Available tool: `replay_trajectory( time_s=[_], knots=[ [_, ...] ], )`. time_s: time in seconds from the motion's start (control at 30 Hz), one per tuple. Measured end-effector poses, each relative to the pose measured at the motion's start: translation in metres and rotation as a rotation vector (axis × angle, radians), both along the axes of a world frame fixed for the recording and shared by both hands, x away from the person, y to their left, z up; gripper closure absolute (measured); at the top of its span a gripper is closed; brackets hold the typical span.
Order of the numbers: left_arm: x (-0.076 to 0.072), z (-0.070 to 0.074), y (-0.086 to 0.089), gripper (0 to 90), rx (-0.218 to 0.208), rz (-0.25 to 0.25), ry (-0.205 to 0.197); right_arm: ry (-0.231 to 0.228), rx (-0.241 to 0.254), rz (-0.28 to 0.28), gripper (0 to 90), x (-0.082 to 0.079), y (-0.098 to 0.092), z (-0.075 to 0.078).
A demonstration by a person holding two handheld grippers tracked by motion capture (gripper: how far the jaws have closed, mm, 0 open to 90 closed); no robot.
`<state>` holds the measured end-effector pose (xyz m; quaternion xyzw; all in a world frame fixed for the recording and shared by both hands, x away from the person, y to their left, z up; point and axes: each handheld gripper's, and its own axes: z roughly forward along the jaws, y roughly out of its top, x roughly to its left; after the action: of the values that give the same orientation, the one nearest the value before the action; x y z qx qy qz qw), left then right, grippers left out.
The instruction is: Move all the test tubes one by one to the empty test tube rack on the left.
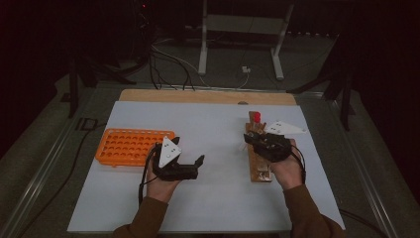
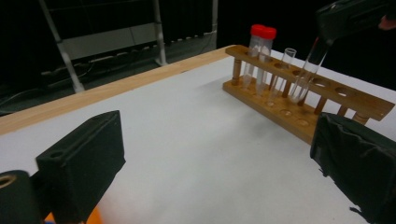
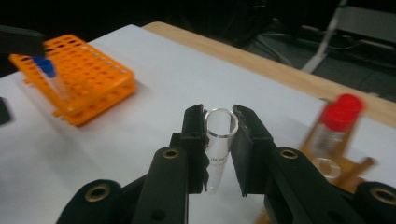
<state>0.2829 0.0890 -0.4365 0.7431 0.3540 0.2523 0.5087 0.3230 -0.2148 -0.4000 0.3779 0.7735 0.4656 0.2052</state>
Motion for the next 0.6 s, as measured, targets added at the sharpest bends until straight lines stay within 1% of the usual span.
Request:
replay_trajectory(
  time_s=[0.03,0.1,0.2,0.33,0.4,0.57,0.6],
  knots=[
    [0.0,-0.001,-0.003,4.8,0.0,-0.004,0.0,0.009,0.011,0.012,76.4,0.0,0.003,-0.001],
    [0.001,-0.002,-0.01,5.4,0.015,-0.011,0.0,0.023,0.03,0.034,76.4,-0.001,0.009,-0.002],
    [0.003,-0.004,-0.02,6.0,0.026,-0.017,0.0,0.029,0.026,0.061,76.4,-0.002,0.018,-0.004],
    [0.005,-0.007,-0.031,7.4,0.034,-0.038,0.013,0.037,0.021,0.091,76.4,-0.005,0.029,-0.005],
    [0.005,-0.009,-0.036,8.1,0.039,-0.048,0.018,0.043,0.028,0.105,76.3,-0.005,0.033,-0.006],
    [0.006,-0.013,-0.048,18.2,0.041,-0.053,0.022,0.065,0.041,0.132,76.3,-0.007,0.042,-0.009],
    [0.007,-0.014,-0.05,22.6,0.04,-0.054,0.02,0.068,0.04,0.134,76.2,-0.007,0.044,-0.01]
  ],
)
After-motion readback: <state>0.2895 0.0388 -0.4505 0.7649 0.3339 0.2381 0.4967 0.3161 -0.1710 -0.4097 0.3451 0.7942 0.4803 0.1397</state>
